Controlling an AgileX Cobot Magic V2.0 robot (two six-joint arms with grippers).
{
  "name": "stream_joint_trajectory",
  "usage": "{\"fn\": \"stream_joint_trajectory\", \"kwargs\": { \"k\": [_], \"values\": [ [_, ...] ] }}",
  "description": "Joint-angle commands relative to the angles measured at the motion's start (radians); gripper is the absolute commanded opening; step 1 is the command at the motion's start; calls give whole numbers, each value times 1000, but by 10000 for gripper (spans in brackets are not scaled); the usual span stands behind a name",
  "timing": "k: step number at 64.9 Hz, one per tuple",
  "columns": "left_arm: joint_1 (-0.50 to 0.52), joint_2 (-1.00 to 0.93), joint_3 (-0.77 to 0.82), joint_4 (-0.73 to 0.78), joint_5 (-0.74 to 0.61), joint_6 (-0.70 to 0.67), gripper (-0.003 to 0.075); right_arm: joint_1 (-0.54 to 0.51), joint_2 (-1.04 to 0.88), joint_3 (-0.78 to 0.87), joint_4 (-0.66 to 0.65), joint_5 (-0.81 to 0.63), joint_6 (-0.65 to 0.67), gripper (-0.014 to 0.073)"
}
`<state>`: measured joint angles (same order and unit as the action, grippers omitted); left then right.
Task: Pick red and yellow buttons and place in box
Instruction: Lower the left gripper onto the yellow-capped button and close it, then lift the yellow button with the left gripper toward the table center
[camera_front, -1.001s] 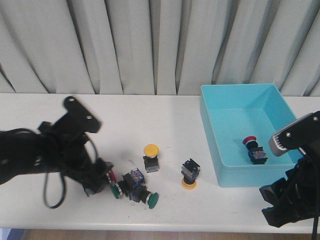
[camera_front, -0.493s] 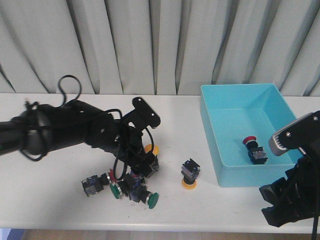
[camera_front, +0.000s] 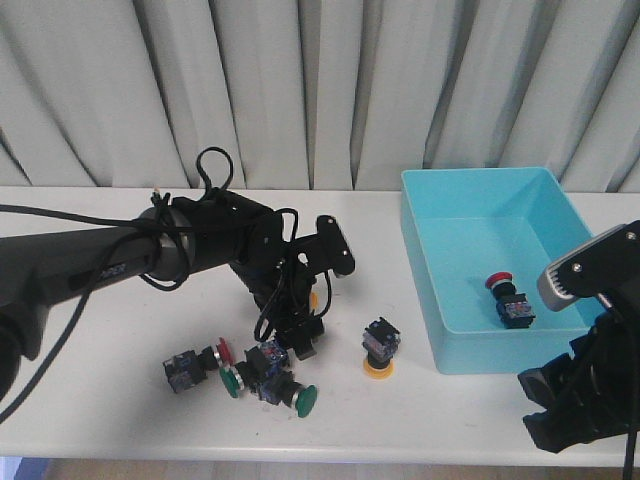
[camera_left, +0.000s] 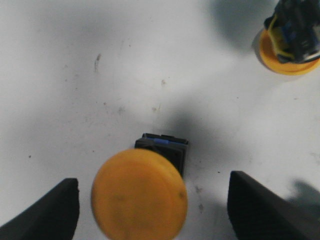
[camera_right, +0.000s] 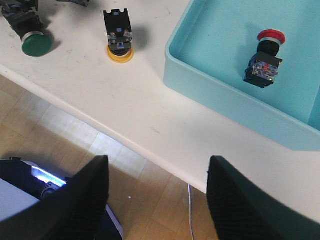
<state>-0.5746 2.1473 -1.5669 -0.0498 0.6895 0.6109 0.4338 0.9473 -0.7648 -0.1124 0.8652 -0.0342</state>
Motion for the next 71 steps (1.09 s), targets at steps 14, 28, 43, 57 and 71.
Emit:
{"fn": "stream_joint_trajectory", "kwargs": {
  "k": [14,28,43,57,71],
  "values": [
    [-4,-39,-43,-8,-18,72,418,0,-15,-24,-10,-47,-1,418],
    [-4,-45,-43,-8,0,43,241,0,-15,-24,-10,-47,-1,418],
    [-4,-102,-43,-8,23,-135,137,0,-15,-24,-10,-47,-1,418],
    [-4,-213,-43,-8,40,-261,121,0,-15,-24,-10,-46,-1,418],
    [5,-376,-25,-6,95,-375,122,0,-15,-24,-10,-46,-1,418]
  ]
}}
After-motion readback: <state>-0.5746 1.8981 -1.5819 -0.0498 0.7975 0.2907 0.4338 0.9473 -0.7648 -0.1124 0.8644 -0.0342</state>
